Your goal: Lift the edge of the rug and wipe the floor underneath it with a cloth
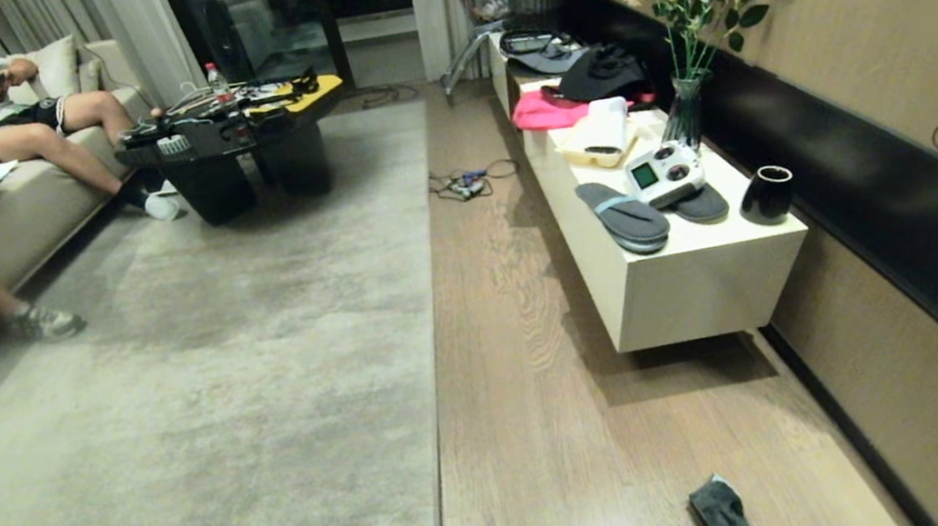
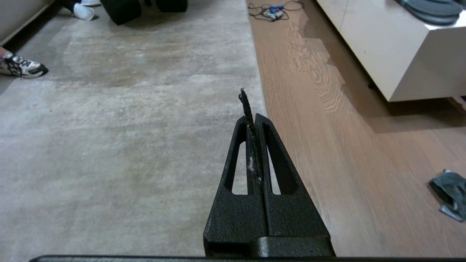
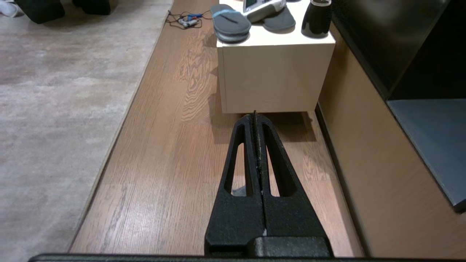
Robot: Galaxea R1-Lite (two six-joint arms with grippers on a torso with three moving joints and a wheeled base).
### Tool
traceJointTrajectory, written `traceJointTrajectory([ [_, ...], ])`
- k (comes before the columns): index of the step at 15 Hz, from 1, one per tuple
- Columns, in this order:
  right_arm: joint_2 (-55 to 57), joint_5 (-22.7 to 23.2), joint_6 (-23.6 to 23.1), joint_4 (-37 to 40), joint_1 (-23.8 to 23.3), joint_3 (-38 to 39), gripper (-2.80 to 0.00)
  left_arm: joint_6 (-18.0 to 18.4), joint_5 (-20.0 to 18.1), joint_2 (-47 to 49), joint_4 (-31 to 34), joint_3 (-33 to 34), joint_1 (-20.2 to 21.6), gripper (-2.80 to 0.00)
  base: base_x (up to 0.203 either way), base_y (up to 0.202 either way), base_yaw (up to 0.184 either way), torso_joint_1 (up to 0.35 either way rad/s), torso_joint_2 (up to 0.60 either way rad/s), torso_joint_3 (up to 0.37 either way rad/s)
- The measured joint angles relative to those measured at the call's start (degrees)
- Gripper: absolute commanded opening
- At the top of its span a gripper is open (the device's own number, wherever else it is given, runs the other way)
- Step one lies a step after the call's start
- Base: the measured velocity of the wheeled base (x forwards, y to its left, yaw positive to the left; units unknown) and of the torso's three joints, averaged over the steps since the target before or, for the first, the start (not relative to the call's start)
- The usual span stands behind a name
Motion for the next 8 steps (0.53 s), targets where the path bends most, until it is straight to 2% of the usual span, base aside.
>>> traceJointTrajectory([
  [8, 0.0, -0.2, 1.3, 0.0, 0.0, 0.0, -2.80, 0.0, 0.0, 0.0, 0.0, 0.0, 0.0, -2.80, 0.000, 0.000, 0.000, 0.028, -0.43, -0.399],
])
